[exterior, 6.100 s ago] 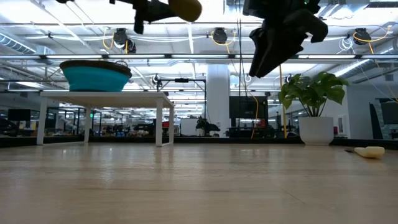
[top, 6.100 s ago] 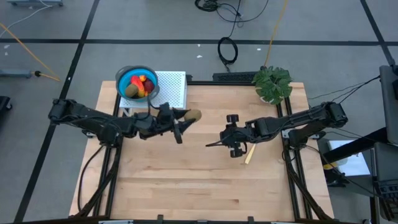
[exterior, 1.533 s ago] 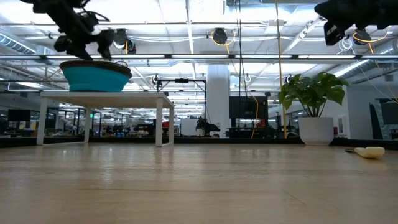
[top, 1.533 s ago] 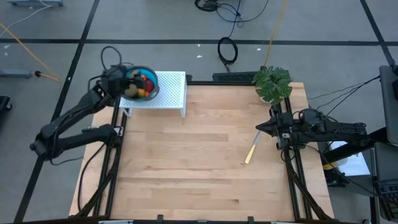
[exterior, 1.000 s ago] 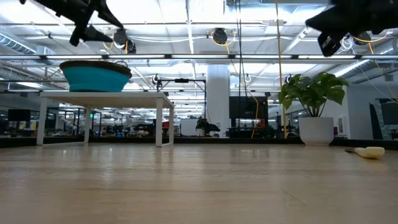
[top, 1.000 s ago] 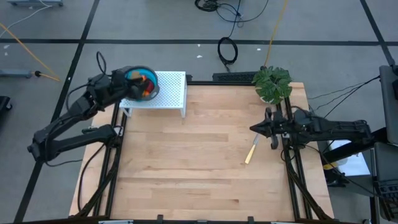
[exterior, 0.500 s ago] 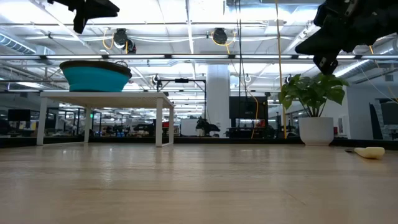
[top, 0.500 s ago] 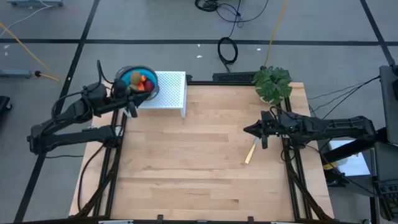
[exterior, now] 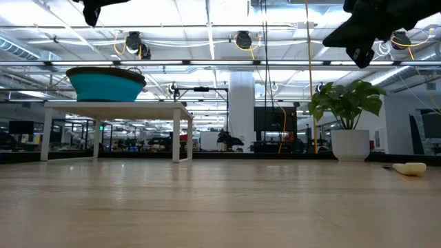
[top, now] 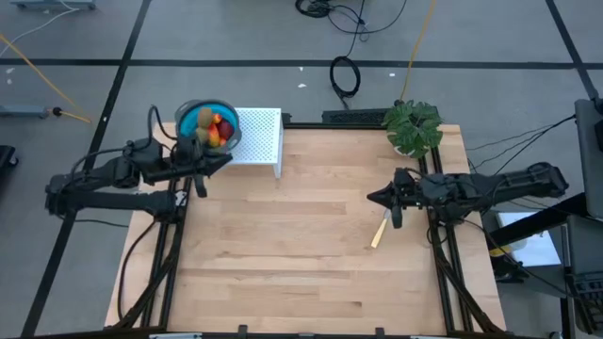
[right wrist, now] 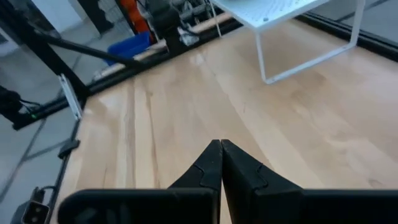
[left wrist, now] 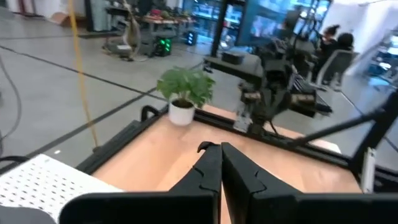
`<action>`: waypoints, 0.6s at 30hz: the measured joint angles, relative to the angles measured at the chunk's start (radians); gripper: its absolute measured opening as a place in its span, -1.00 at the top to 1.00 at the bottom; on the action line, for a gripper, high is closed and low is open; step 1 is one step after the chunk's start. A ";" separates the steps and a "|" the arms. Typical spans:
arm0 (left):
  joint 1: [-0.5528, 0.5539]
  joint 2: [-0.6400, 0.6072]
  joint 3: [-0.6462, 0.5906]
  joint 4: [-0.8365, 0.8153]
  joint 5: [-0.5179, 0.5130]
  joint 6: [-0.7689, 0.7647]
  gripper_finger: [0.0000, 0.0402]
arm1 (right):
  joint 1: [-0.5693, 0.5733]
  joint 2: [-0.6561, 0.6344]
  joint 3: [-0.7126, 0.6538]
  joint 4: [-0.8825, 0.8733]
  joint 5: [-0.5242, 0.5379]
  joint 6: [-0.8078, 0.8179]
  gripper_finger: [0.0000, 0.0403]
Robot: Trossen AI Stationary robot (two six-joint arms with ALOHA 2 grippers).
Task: Pick & Place Fruit
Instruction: Put the butter knife into the right side of the blue strainer bowl on the shelf
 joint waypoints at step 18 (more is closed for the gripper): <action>-0.065 -0.181 -0.266 0.185 0.072 0.002 0.99 | 0.152 0.282 0.336 -0.522 0.017 0.462 1.00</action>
